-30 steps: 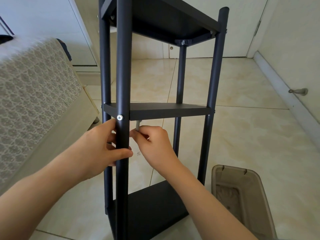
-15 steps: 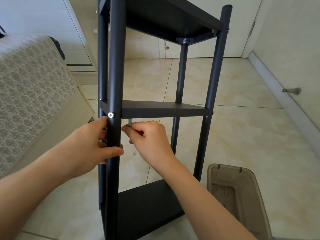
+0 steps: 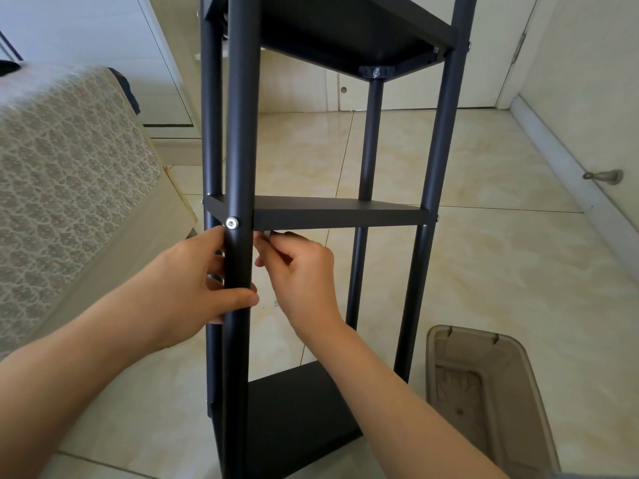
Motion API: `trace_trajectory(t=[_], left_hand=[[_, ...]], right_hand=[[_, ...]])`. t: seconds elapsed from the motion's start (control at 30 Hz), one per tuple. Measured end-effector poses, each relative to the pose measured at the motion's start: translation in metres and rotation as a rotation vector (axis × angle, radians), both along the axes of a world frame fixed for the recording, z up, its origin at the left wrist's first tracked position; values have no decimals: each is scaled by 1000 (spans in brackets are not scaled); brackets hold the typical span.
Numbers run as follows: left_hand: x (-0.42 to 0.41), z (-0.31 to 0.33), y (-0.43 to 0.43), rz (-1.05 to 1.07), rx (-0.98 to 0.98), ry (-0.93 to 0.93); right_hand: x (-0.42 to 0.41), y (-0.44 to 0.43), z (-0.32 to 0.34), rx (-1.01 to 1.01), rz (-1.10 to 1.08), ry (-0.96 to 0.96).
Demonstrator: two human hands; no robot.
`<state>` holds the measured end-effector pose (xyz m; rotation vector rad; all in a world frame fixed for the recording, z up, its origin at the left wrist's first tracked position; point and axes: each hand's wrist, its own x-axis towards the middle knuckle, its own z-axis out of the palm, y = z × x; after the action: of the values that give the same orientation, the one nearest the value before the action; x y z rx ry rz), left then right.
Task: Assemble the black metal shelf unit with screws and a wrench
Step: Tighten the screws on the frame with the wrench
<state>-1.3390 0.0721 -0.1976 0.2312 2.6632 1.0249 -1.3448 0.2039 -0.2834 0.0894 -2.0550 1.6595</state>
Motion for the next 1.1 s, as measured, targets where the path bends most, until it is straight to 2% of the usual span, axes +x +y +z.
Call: trace_trajectory(t=[0.2,0.47,0.6,0.83,1.1], left_hand=[[-1,-1,-4,2,-4,-9],[-2,-3,-9,1,11,-9],[-3,-4,-10,-11,20,1],[-2,-2,-8,-34,3,20],[1,0,-3,-45,-27,23]], right_hand=[[-14,-13,-11,-59,-60,115],[-23,-24,-13,-116,-80,110],[-19,-23,-10,-149,-14,57],[-5,-12,-6,-51,119,-168],[11,3,8,24,186,-215]])
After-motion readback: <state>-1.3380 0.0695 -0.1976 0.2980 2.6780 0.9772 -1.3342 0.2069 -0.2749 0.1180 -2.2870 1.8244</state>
